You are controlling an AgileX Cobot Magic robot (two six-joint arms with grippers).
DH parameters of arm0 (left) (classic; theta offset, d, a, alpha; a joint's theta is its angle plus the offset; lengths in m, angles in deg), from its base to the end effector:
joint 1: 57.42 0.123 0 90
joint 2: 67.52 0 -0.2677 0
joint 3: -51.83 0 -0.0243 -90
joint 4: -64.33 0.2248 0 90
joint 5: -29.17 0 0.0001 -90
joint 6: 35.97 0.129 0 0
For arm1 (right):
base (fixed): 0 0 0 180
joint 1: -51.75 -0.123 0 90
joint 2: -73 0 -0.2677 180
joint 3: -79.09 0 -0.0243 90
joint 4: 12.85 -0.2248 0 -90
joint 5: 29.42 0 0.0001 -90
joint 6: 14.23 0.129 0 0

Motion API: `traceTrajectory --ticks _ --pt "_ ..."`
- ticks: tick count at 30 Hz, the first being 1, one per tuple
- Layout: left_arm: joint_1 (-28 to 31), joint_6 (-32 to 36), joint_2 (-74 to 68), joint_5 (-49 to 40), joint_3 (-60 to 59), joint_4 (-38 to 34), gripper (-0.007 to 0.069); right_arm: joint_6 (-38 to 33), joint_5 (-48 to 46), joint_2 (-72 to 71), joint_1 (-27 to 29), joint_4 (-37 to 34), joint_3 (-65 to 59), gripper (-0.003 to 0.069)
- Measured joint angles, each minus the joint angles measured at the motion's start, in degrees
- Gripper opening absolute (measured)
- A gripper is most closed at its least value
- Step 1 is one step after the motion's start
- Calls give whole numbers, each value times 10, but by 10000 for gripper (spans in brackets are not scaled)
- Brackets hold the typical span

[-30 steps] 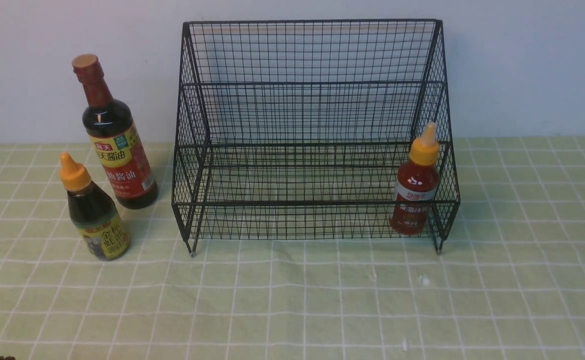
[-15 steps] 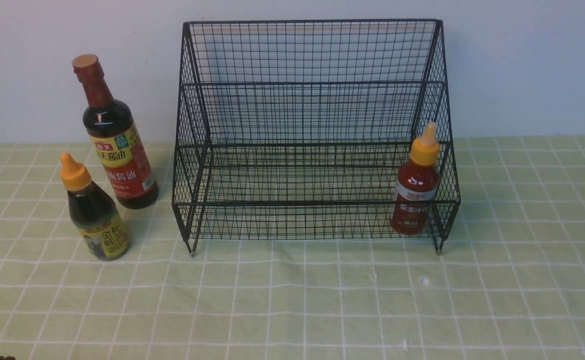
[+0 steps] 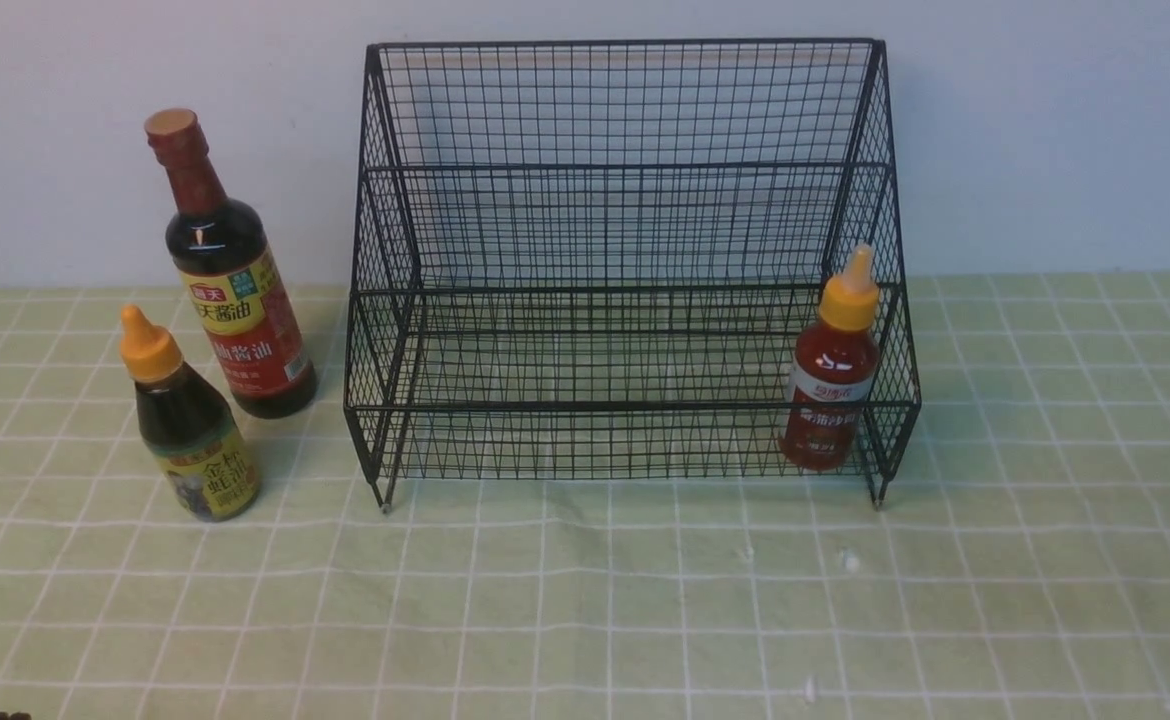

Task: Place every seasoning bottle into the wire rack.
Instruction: Use the left arm to grab the condiment bottle closest to it

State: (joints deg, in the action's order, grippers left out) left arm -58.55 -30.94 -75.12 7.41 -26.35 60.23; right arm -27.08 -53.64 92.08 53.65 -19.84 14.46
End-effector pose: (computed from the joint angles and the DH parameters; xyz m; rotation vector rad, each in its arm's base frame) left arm 0.0799 -0.0050 0.1603 0.0567 1.8751 -0.0238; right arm 0.0906 0.0034 0.2199 -0.1092 1.8777 -0.0533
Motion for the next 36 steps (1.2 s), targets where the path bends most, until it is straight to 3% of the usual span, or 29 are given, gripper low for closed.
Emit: traceTrajectory --ticks 6,36 --pt "0 0 0 0 0 0 -6 0 -2 -109 4 -3 -124 -15" --pt "0 0 0 0 0 0 -6 3 9 -115 4 -18 -130 -15"
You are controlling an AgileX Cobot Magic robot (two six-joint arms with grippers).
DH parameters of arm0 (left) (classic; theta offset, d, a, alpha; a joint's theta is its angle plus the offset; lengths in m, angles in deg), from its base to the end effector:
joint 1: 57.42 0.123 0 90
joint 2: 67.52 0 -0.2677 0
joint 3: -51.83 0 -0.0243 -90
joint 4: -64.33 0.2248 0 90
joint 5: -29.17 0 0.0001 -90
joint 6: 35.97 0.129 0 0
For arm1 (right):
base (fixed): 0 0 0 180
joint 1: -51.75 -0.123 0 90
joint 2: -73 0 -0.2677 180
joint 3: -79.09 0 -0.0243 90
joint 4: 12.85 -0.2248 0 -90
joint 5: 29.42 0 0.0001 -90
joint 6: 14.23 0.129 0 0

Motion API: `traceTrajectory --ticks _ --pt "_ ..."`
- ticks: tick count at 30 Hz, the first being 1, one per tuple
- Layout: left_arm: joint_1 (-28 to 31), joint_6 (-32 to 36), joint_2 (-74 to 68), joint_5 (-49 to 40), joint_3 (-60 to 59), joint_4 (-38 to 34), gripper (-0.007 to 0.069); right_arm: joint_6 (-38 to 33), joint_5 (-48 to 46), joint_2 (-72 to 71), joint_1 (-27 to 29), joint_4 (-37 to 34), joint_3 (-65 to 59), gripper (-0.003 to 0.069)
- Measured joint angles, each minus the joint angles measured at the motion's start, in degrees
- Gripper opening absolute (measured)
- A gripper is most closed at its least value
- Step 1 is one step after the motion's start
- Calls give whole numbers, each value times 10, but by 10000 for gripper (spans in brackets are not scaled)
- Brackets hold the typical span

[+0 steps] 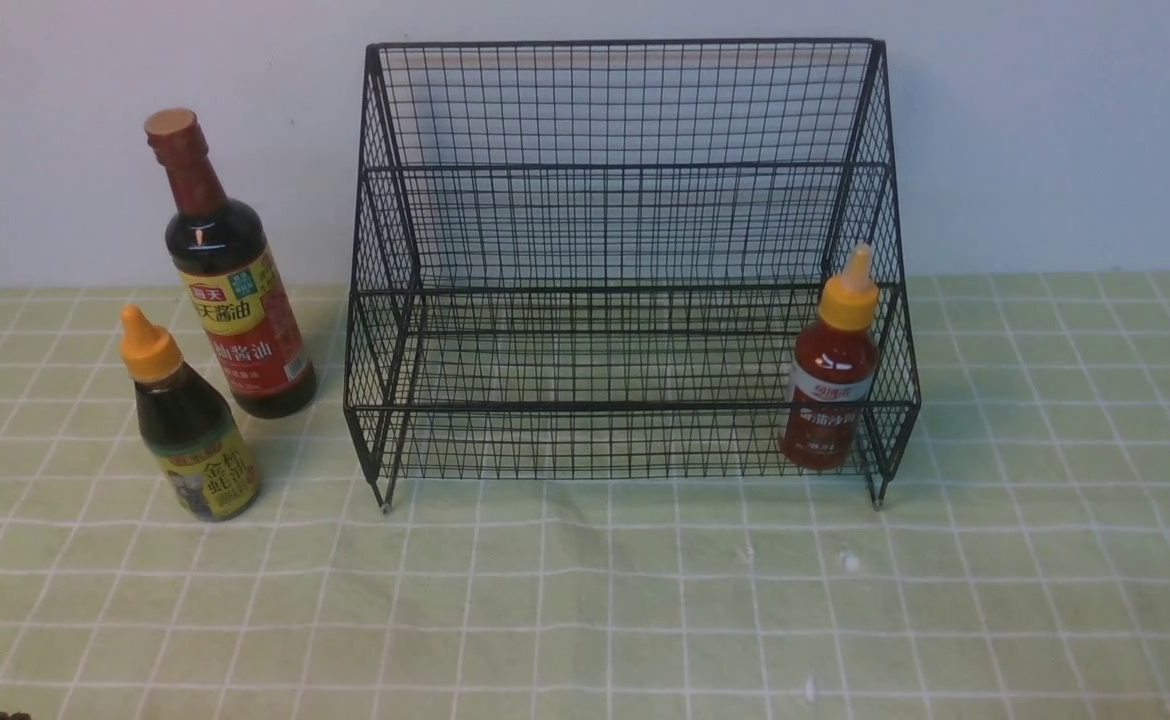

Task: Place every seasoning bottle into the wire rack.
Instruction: Use the left arm to grab the condiment bottle closest to it

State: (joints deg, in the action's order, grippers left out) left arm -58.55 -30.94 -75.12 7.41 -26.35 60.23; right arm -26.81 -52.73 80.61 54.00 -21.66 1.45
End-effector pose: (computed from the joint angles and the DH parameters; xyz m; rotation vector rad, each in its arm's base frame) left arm 0.0799 -0.0050 0.1603 0.0567 1.8751 -0.0238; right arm 0.0791 0.0047 0.1607 -0.0781 1.8883 -0.0229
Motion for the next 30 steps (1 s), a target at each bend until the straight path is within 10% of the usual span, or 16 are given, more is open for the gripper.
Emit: traceTrajectory --ticks 21,30 --pt "0 -2 0 8 0 2 -6 0 0 0 0 0 0 -15" --pt "0 -105 0 167 -2 -227 -6 4 0 0 0 0 0 -15"
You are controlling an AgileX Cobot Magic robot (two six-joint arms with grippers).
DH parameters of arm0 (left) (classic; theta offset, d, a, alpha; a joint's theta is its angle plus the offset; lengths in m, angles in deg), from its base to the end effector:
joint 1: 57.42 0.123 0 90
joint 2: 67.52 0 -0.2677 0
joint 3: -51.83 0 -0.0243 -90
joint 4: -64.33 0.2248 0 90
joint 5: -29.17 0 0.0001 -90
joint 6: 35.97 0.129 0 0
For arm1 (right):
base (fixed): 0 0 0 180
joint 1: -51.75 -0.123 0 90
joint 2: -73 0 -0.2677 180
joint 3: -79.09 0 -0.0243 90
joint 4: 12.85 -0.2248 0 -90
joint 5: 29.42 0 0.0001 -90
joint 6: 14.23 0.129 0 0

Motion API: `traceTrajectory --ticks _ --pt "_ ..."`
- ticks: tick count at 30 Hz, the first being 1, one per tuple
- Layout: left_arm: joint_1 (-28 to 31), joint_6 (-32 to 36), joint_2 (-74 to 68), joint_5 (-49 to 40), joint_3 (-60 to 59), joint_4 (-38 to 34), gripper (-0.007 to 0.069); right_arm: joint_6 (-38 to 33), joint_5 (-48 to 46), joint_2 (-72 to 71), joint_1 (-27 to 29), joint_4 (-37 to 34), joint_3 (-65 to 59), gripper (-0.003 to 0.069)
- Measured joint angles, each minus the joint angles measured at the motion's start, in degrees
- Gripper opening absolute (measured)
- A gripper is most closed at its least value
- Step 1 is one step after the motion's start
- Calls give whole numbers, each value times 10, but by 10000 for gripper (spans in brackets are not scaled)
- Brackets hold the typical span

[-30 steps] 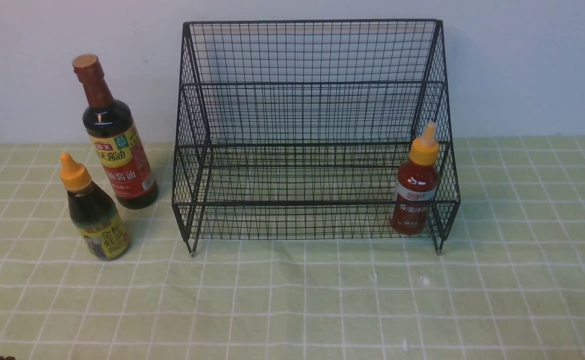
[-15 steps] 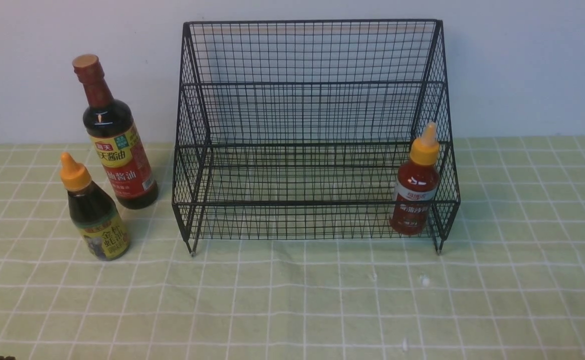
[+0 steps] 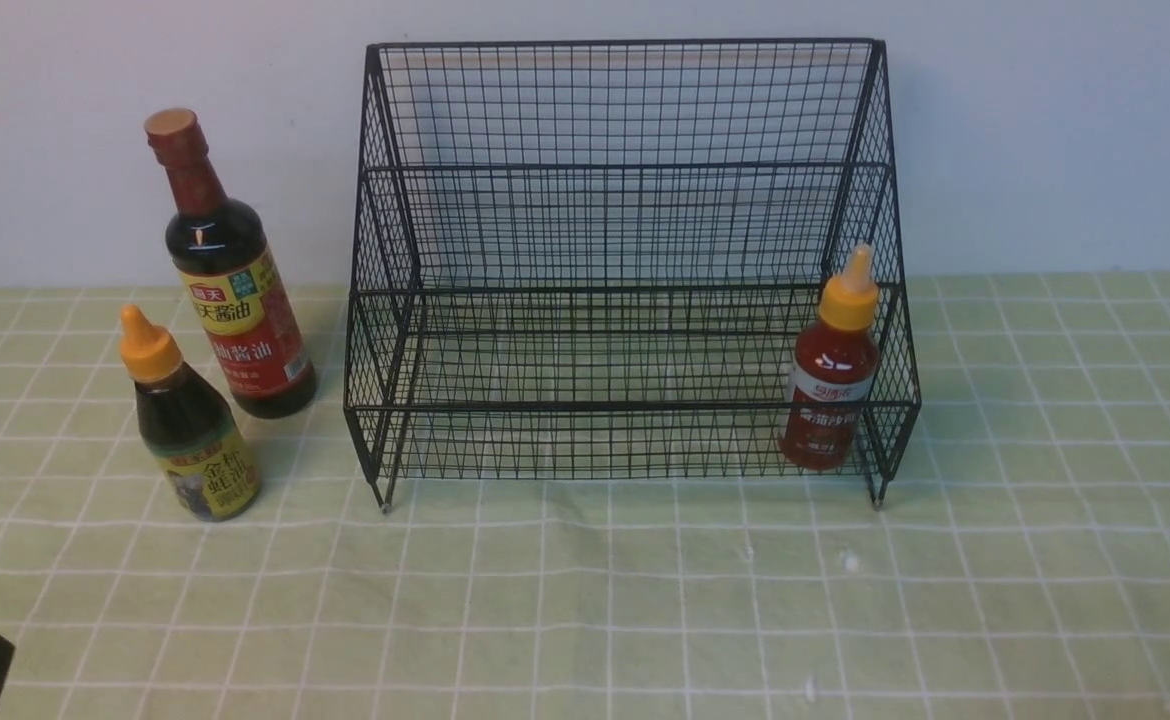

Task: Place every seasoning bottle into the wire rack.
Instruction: Use the left arm to grab the condiment bottle closest to it

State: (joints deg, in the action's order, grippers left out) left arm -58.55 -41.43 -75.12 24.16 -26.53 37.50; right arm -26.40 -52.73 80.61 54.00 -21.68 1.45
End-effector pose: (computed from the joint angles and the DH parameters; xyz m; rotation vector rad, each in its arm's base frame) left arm 0.0860 -0.0068 0.1974 -0.3981 1.5489 -0.4853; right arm 0.0791 0.0047 0.1607 -0.0712 1.8885 -0.0177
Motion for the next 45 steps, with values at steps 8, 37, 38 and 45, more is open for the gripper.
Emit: traceTrajectory --ticks 8,37,38,45 --pt "0 -8 0 171 12 -85 -6 2 0 0 0 0 0 -15" --pt "0 119 -711 -557 725 196 -6 2 0 0 0 0 0 -15" --pt "0 118 -720 -554 731 207 -6 2 0 0 0 0 0 -15" --pt "0 117 -802 -495 750 268 64 2 0 0 0 0 0 -15"
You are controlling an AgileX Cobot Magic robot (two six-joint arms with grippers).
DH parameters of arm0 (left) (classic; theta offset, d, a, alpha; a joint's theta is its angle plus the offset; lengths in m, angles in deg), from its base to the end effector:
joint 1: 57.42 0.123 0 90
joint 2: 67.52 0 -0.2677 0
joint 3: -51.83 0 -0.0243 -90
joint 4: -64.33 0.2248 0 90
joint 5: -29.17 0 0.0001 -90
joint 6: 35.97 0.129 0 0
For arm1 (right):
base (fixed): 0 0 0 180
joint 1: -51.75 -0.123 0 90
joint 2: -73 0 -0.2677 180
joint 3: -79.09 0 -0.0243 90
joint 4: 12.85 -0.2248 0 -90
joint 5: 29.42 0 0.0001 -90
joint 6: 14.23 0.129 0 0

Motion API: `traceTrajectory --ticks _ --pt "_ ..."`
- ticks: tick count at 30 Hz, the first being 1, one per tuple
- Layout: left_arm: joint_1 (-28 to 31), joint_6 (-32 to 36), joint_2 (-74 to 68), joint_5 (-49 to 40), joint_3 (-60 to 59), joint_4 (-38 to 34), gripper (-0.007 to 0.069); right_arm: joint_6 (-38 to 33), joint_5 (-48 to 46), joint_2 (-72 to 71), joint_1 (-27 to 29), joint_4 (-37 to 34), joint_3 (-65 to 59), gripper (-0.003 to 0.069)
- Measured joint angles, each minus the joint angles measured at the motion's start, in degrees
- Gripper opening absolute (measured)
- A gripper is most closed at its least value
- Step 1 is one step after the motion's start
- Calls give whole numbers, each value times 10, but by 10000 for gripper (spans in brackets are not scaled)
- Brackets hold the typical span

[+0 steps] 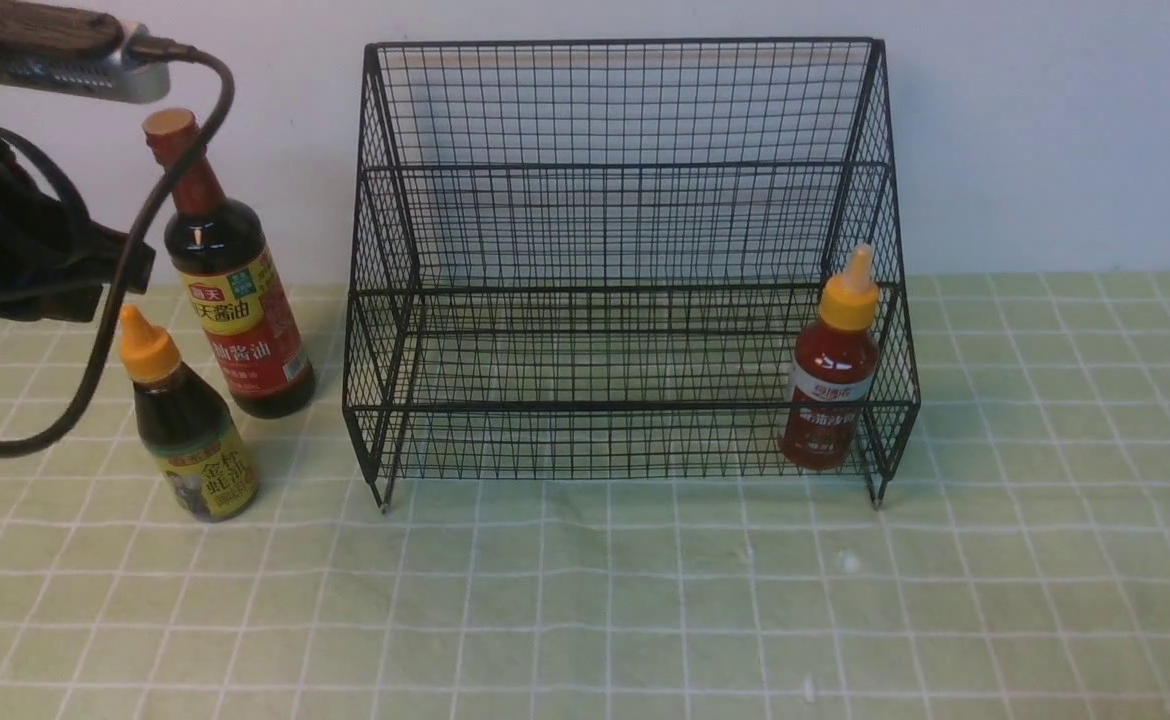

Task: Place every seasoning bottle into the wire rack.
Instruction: Use the left arm to grab the condiment bottle closest to it

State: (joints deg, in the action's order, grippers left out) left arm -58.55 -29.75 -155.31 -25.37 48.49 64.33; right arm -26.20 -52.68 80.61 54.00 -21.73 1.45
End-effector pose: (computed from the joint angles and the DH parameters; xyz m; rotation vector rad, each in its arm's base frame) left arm 0.2875 -0.0057 0.3038 0.1630 2.5376 0.0349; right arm 0.0792 0.0048 0.1608 -0.0672 1.8877 -0.0145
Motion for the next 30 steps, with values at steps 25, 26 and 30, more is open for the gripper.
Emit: traceTrajectory --ticks 25,26,30 --pt "0 -49 -179 128 0 48 475 0 0 0 0 -1 0 -15" --pt "0 -49 -184 128 0 48 452 0 0 0 0 -1 0 -15" --pt "0 -51 -192 113 0 48 331 0 0 0 0 -2 0 -15"
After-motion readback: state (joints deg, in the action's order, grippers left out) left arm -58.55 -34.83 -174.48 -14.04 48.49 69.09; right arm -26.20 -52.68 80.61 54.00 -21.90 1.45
